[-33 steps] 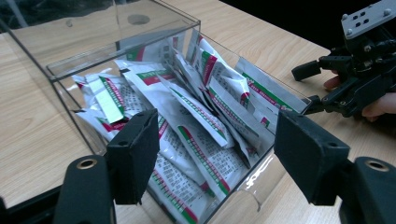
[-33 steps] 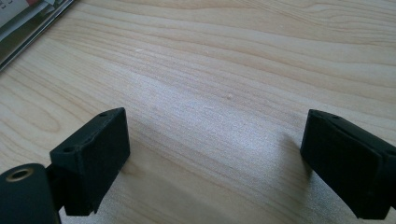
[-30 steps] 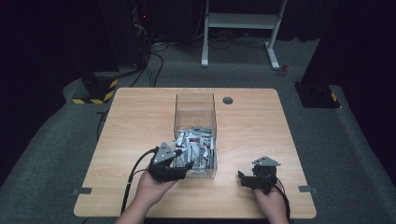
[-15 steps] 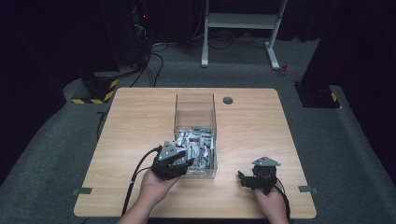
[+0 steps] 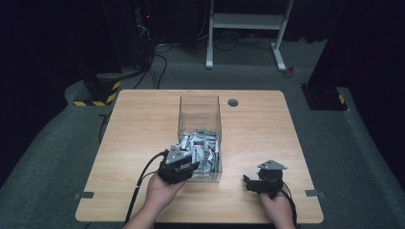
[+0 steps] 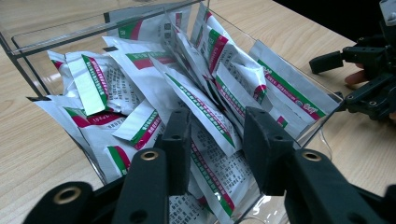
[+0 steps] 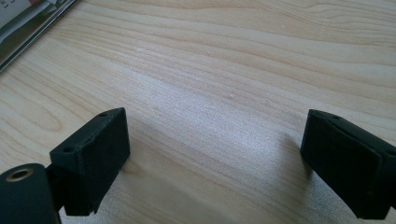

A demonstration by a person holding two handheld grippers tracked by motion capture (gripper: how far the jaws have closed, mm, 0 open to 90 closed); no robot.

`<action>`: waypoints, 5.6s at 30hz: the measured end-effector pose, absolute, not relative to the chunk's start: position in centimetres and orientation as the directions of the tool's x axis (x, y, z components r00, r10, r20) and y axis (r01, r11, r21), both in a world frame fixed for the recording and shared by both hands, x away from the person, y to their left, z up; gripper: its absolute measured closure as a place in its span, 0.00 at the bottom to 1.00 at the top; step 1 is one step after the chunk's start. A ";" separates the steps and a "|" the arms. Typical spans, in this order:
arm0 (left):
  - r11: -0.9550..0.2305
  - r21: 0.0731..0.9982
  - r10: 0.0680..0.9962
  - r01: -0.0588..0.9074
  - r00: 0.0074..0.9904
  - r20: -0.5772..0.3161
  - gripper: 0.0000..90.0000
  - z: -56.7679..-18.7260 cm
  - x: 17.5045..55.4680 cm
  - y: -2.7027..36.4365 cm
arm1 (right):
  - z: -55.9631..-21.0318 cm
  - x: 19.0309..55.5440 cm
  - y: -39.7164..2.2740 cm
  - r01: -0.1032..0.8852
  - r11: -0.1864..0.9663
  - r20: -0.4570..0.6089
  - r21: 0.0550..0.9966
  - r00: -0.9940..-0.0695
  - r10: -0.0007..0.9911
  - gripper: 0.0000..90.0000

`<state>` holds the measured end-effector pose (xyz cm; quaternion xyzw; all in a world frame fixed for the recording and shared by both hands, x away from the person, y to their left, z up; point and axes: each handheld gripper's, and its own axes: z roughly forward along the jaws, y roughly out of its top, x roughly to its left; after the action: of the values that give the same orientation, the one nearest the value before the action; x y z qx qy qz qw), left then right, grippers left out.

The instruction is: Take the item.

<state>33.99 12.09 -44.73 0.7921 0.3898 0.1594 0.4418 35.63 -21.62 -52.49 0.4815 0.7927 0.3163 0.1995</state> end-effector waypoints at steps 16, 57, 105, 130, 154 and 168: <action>-0.301 0.831 0.744 0.468 0.660 -0.102 0.97 -44.9 33.8 11.9 | -52.5 35.6 -21.6 0.634 0.341 -0.011 0.694 -0.465 0.885 0.09; -0.153 0.923 0.769 0.353 0.629 -0.113 0.98 -41.4 32.7 15.6 | -52.5 35.6 -21.6 0.632 0.346 -0.014 0.694 -0.468 0.884 0.09; -0.050 0.964 0.833 0.260 0.543 -0.103 0.99 -38.5 30.6 21.7 | -52.5 35.7 -21.5 0.629 0.351 -0.010 0.693 -0.479 0.878 0.09; -0.034 0.955 0.879 0.295 0.464 -0.112 0.99 -40.5 30.2 25.4 | -52.5 35.7 -21.5 0.629 0.351 -0.010 0.694 -0.479 0.878 0.09; -0.036 0.938 0.896 0.344 0.427 -0.123 0.99 -42.8 33.4 26.0 | -52.5 35.6 -21.5 0.631 0.349 -0.009 0.693 -0.477 0.879 0.09; -0.036 0.924 0.904 0.380 0.407 -0.133 0.99 -44.3 35.9 25.4 | -52.5 35.6 -21.5 0.630 0.351 -0.010 0.692 -0.478 0.878 0.09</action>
<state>35.89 25.37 -44.34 0.6711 0.4783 0.2599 0.5033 35.63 -21.48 -52.47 0.4723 0.7986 0.3183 0.1947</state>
